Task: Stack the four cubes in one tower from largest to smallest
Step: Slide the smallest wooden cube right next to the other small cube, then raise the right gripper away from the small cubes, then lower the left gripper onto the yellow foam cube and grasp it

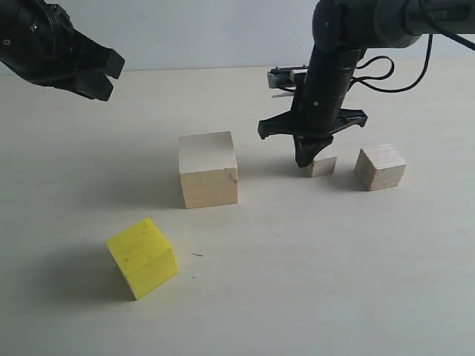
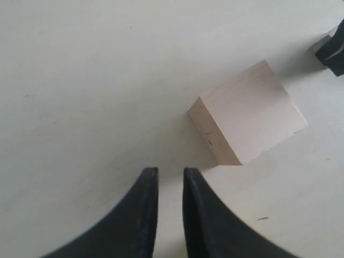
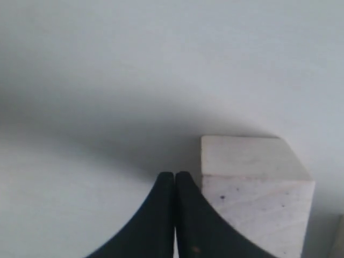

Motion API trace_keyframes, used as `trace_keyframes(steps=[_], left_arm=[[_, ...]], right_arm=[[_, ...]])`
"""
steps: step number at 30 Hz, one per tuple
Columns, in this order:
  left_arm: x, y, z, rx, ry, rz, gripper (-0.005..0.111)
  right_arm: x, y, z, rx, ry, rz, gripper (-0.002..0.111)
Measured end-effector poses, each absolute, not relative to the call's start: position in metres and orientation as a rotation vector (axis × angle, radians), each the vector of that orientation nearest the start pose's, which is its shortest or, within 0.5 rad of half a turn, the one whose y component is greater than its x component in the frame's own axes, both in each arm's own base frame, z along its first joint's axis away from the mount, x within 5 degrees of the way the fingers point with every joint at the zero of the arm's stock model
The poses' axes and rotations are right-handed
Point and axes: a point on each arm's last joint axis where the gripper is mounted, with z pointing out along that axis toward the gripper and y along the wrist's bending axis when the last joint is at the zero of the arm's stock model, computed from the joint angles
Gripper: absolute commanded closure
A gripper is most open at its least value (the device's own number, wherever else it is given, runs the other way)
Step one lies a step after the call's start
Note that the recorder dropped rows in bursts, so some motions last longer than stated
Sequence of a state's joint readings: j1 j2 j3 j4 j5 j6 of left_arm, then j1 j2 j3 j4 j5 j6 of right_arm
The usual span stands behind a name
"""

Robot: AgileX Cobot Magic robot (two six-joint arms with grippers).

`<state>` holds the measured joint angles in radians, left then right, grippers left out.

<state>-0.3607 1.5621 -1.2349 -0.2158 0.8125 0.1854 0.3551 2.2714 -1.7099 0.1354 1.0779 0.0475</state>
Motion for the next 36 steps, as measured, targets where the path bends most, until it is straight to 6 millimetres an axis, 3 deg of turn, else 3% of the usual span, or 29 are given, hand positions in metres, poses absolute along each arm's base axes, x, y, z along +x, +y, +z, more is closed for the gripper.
trace_keyframes(steps=[6, 11, 19, 24, 30, 36], left_arm=[[0.304, -0.130, 0.290, 0.572, 2.565, -0.318, 0.088], [0.304, -0.130, 0.290, 0.572, 2.565, -0.318, 0.088], [0.302, -0.129, 0.289, 0.576, 2.584, -0.319, 0.088], [0.302, -0.131, 0.289, 0.556, 2.589, -0.344, 0.088], [0.300, -0.136, 0.288, 0.497, 2.602, -0.449, 0.088], [0.286, -0.134, 0.259, 0.488, 2.703, -0.487, 0.088]], right_arm=[[0.419, 0.157, 0.138, -0.422, 3.084, 0.236, 0.108], [0.421, 0.162, 0.173, -0.426, 2.941, 0.338, 0.108], [0.412, 0.156, 0.239, -0.449, 2.707, 0.309, 0.108], [0.383, 0.146, 0.271, -0.370, 2.531, 0.361, 0.108], [0.340, 0.130, 0.288, -0.329, 2.425, 0.359, 0.108], [0.311, 0.120, 0.301, -0.320, 2.399, 0.373, 0.108]])
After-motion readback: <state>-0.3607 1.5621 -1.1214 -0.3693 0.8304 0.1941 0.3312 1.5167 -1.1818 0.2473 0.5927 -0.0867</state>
